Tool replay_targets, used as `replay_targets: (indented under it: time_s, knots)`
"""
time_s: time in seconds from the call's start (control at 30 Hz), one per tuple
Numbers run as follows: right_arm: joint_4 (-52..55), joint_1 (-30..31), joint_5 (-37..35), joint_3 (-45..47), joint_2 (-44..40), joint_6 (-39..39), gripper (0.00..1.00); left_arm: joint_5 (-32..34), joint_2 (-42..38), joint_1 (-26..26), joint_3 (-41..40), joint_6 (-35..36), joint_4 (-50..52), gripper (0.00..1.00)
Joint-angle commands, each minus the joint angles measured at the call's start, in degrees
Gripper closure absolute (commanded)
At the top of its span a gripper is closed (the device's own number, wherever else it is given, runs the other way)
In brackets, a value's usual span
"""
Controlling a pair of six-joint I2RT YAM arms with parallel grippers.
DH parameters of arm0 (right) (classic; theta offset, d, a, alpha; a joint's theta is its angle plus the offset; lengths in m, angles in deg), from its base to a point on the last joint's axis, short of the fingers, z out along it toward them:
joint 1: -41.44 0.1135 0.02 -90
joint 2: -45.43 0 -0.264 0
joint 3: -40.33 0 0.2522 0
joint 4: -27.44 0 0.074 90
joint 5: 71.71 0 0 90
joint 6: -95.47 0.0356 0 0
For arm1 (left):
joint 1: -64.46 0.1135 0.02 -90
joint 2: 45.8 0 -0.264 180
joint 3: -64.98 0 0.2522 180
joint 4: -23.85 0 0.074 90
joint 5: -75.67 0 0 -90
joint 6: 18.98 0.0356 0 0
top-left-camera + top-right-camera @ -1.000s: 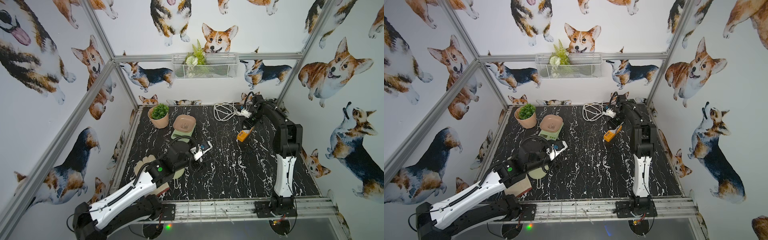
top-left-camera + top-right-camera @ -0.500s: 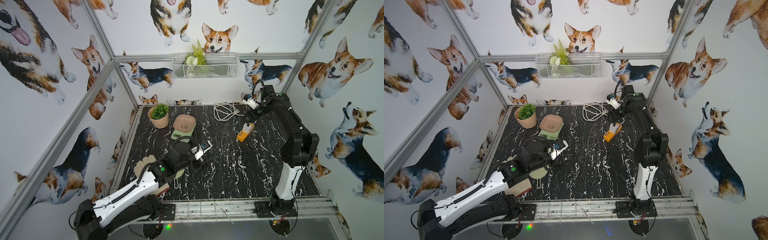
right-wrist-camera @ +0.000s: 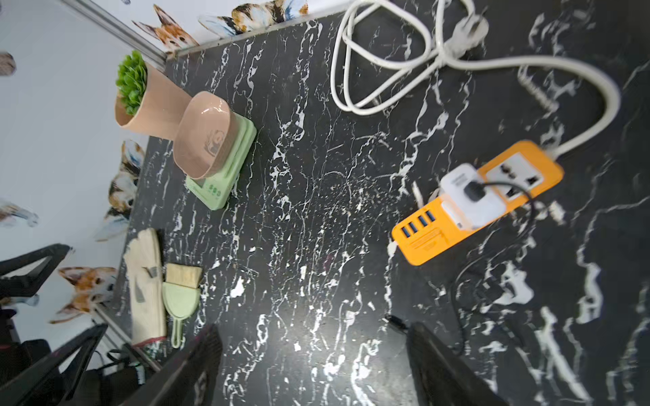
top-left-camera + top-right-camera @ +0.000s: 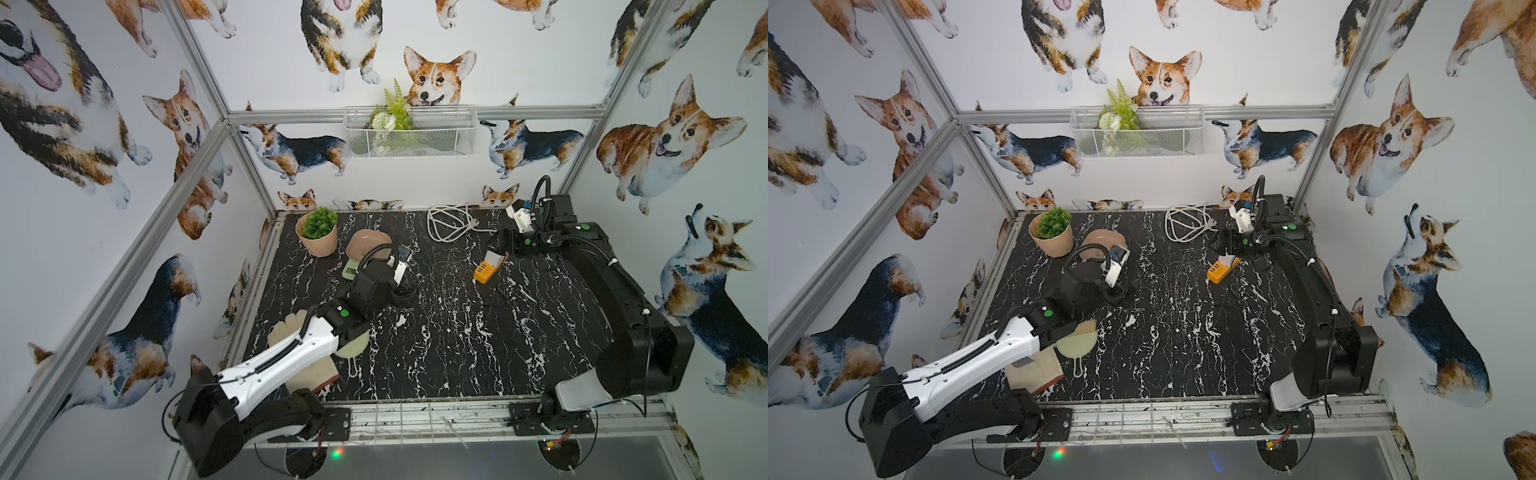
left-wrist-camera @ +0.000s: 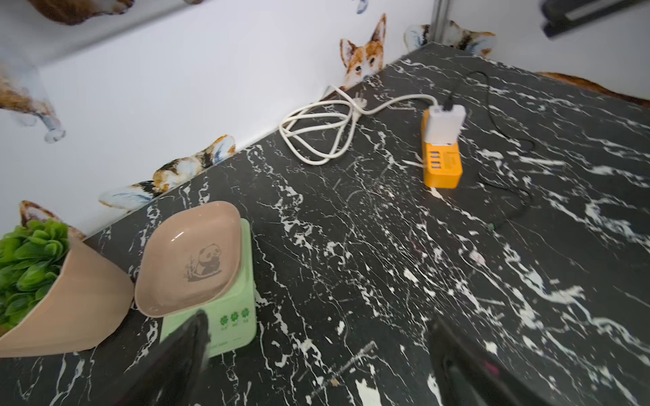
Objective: Charge the electronic scale
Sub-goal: Insert the plug into the socket, then pick up the charging cable from the center of the board.
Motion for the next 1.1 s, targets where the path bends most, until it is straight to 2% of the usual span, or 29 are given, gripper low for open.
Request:
replay_targets:
  time_s: [0.0,0.1,0.23,0.4,0.53,0.6,0.67,0.7,0.77,0.83,0.9,1.07]
  knots:
    - [-5.22,0.32,2.07,8.64,-4.78,14.55,0.16,-0.09,3.26,6.65,5.1,-6.35,5.39,0.0]
    - [-2.46,1.52,-0.52,12.04,-6.68,14.7,0.16,-0.55,4.62,11.23,6.71,-7.91,6.21,0.0]
    - [0.95,2.24,-2.91,16.76,-7.18,15.73,0.19,-6.71,8.88,19.99,12.29,-12.66,11.84,0.0]
    - [-0.92,2.94,-8.42,23.3,-8.25,19.15,0.24,-9.21,15.24,23.62,19.57,-13.03,19.64,0.0]
    - [-1.36,3.78,-9.68,24.66,-7.03,15.74,0.29,-18.31,15.8,23.0,18.91,-14.06,17.27,0.06]
    - [-0.89,3.88,-10.92,24.35,-5.91,9.85,0.36,-20.85,15.69,19.79,17.3,-13.59,14.19,0.07]
    - [-1.44,3.89,-11.69,24.6,-5.23,6.26,0.38,-23.11,16.14,15.93,16.22,-11.98,11.11,0.07]
    - [-1.89,3.89,-11.43,24.56,-4.71,3.96,0.44,-24.18,16.56,14.26,15.76,-11.92,9.7,0.07]
    - [-3.29,3.99,-12.61,24.74,-3.56,1.16,0.48,-26.14,17.62,12.16,15.11,-12.71,7.58,0.08]
    - [-2.98,4.46,-14.41,23.66,-1.67,-0.27,0.48,-27.66,19.0,10.5,15.39,-13.1,6.98,0.1]
    - [-2.01,6.51,-19.33,21.43,0.7,-1.54,0.48,-28.77,20.37,9.12,16.22,-12.79,7.47,0.11]
    - [-0.14,9.45,-23.1,16.52,7.61,-6.46,0.47,-29.95,22.54,6.87,17.28,-12.65,8.82,0.14]
